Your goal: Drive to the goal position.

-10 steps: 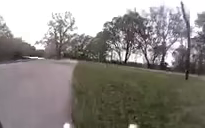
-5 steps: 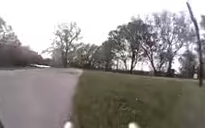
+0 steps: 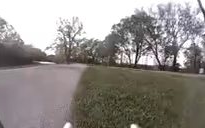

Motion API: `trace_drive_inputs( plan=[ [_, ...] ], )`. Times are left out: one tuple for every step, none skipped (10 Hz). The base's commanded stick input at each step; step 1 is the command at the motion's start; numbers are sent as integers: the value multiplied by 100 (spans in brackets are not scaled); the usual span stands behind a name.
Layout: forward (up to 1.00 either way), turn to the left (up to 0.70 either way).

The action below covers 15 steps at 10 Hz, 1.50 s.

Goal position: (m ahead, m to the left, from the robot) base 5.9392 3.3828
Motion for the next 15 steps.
trace_drive_inputs(
  plan=[
    [0, 100],
    [0, 100],
    [0, 100],
    [0, 100],
    [0, 100],
    [0, 66],
    [0, 15],
    [0, 0],
    [0, 0],
    [0, 0],
    [0, 0],
    [0, 0],
    [0, 0],
    [0, 0],
    [0, 0]
  ],
)
